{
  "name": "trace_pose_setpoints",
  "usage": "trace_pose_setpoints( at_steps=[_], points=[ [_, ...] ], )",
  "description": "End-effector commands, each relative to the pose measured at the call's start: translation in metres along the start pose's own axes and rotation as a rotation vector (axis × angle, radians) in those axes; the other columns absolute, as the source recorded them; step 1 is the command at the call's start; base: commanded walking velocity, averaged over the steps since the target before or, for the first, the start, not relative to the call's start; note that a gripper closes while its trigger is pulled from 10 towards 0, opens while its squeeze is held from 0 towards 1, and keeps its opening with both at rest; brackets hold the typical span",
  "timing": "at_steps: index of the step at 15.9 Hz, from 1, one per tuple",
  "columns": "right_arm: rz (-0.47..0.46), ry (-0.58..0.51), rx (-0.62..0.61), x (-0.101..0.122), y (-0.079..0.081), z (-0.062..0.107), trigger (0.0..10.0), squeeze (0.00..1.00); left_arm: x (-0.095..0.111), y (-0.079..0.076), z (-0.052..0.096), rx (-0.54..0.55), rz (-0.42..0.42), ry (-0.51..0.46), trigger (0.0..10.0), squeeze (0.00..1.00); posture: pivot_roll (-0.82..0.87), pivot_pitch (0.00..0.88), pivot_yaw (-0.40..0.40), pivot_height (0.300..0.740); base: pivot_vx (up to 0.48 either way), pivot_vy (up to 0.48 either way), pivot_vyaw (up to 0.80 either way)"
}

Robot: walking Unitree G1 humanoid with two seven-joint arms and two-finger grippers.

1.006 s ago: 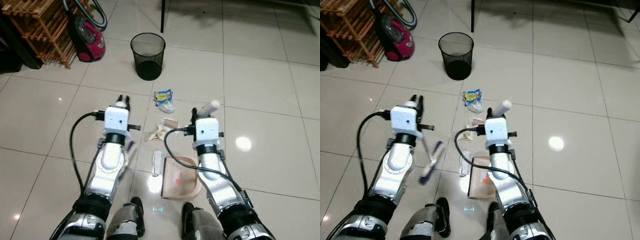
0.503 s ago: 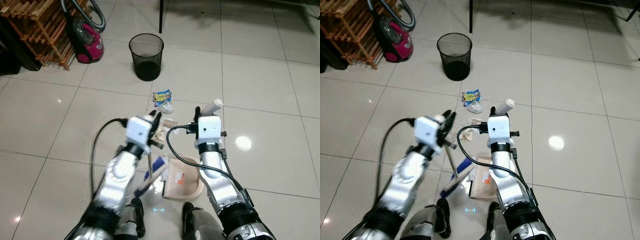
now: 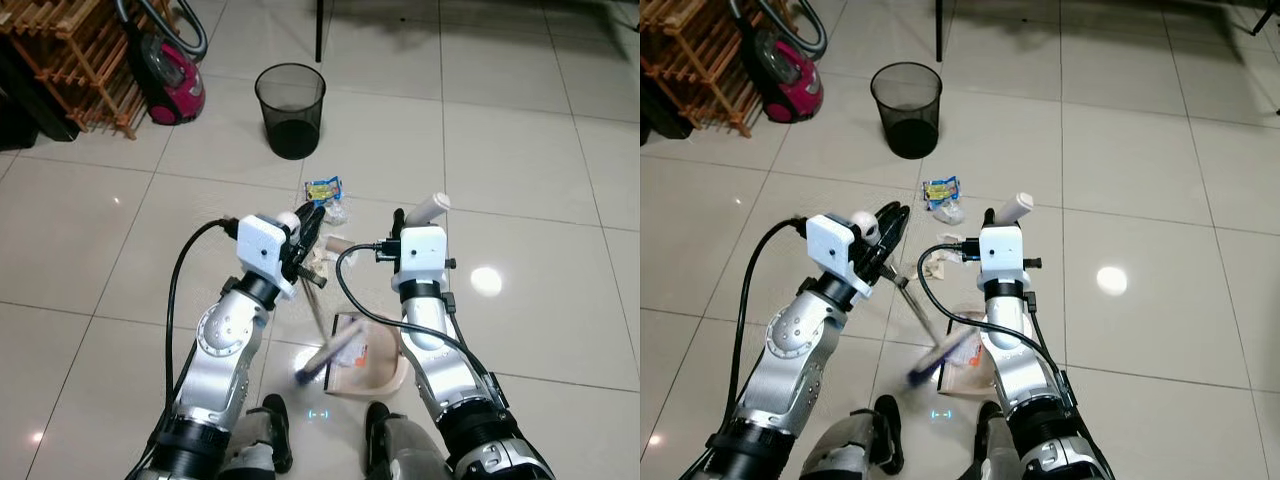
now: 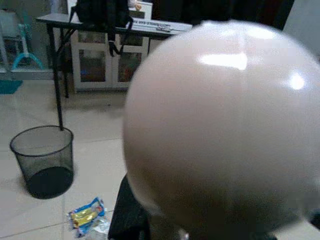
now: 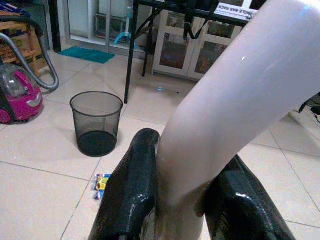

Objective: Sweep floor

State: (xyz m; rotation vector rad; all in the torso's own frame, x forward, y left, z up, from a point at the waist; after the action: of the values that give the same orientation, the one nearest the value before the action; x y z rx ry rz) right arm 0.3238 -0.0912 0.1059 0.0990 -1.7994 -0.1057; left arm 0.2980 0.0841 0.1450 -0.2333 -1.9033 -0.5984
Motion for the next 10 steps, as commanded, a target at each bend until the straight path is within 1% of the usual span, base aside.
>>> trace_pose_setpoints(
  at_steps=[1,4,6,7,8,10],
  points=[
    [-0.006,0.036,-0.001,-0.007,-0.001,0.004,10.0,0.00,0.003,-0.012,0.002,-0.041,0.067,0.002,10.0,0.00,0.01,0.298,0.005,0.740,0.000,0.000,0.00],
    [-0.009,0.044,0.004,-0.009,-0.001,0.004,10.0,0.00,0.010,-0.014,0.005,-0.058,0.106,0.004,10.0,0.00,0.02,0.282,0.006,0.740,0.000,0.000,0.00],
    [-0.010,0.049,0.004,-0.010,-0.001,0.003,10.0,0.00,0.015,-0.010,0.010,-0.064,0.104,0.008,10.0,0.00,0.02,0.271,0.010,0.740,0.000,0.000,0.00],
    [-0.014,0.054,-0.005,-0.011,-0.004,0.002,10.0,0.00,0.022,0.002,0.016,-0.046,0.074,0.003,10.0,0.00,0.03,0.254,0.015,0.740,0.000,0.000,0.00],
    [-0.016,0.055,-0.011,-0.011,-0.005,0.002,10.0,0.00,0.026,0.008,0.017,-0.040,0.056,-0.001,10.0,0.00,0.03,0.251,0.016,0.740,0.000,0.000,0.00],
    [-0.028,0.052,-0.034,-0.010,-0.012,0.000,10.0,0.00,0.043,0.028,0.023,-0.026,0.000,-0.020,10.0,0.00,0.04,0.225,0.021,0.740,0.000,0.000,0.00]
  ],
)
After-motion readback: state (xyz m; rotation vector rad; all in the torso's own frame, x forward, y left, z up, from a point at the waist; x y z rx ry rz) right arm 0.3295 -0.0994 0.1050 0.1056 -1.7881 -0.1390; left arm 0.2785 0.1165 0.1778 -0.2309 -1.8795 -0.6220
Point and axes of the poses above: a point about 5 cm out from each wrist's last joint towards the gripper, its own z axis pointing back from the gripper into the wrist, its own x axis along the axis of the wrist's last joint, y = z × x, the point moved 1 cm from there along -z, pointing out of the wrist towards the gripper, and after that the axes turned 15 degrees about -z, right-handed, at the moved point
